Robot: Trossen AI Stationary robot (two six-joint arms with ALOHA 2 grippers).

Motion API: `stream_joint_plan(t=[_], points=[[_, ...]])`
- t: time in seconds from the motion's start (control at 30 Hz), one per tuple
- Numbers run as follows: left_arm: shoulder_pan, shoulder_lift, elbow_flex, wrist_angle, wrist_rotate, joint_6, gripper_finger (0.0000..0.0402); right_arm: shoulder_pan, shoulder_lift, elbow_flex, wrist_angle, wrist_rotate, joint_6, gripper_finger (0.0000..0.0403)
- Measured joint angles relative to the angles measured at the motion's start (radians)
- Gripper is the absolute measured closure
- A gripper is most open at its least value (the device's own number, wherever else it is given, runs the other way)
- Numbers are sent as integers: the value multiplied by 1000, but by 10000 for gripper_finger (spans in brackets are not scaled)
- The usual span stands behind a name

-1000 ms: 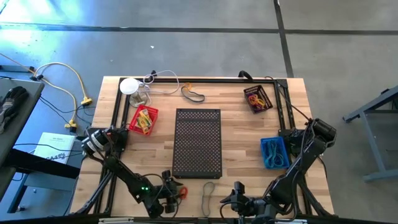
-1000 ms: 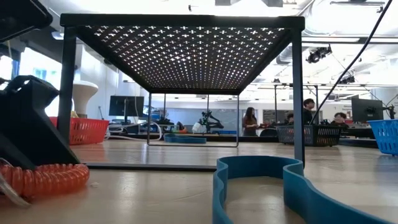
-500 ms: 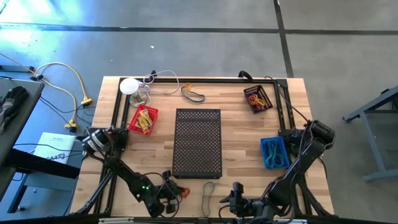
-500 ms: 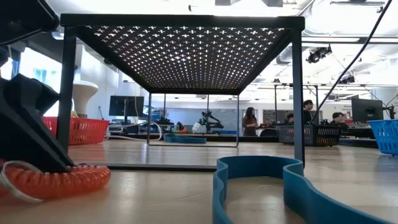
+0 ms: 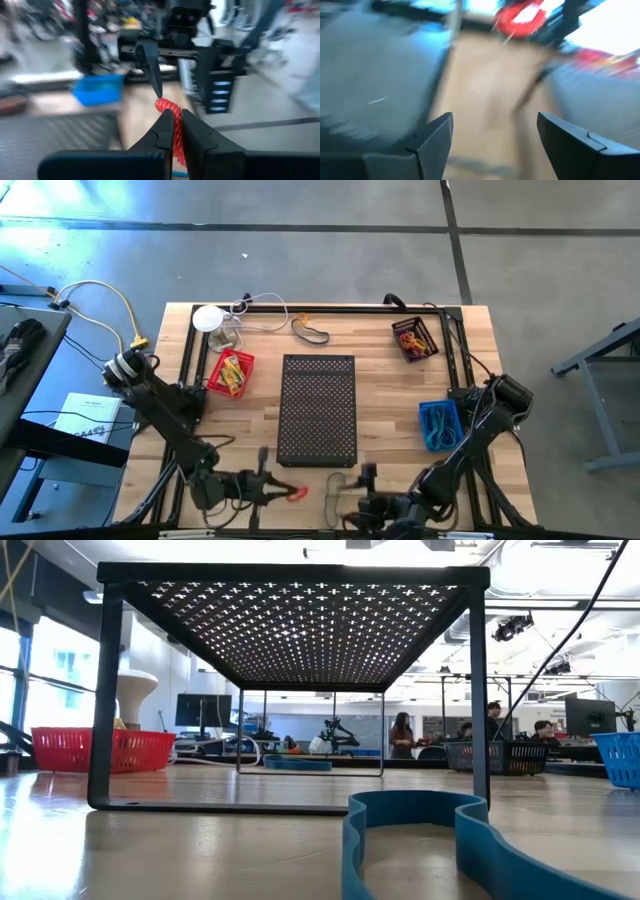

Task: Pick & Place Office Desk Supplies
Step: Put the orange spring keychain into the black bin

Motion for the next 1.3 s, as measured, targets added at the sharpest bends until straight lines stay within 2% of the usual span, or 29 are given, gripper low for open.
stream_joint_plan(t=[0.1,0.27,0.33,0.57,0.7,1.0,1.2,1.3], points=[[10,-28,0,9,-58,133,391,-13,-2,0,31,204,-146,126],[27,-32,0,54,-50,307,391,-29,-2,0,67,583,-357,126],[32,-32,0,54,-62,354,392,-40,-2,0,100,626,-477,126],[61,-47,0,54,-92,532,392,-110,-2,0,304,464,-904,126],[77,-95,0,17,-162,609,392,-159,-16,0,350,403,-1036,126],[167,-164,0,-233,-105,488,392,-282,-17,0,296,215,-1096,126],[194,-164,0,-291,-110,450,392,-324,-17,0,270,180,-1095,128],[192,-164,0,-291,-114,474,392,-339,-17,0,264,179,-1078,145]])
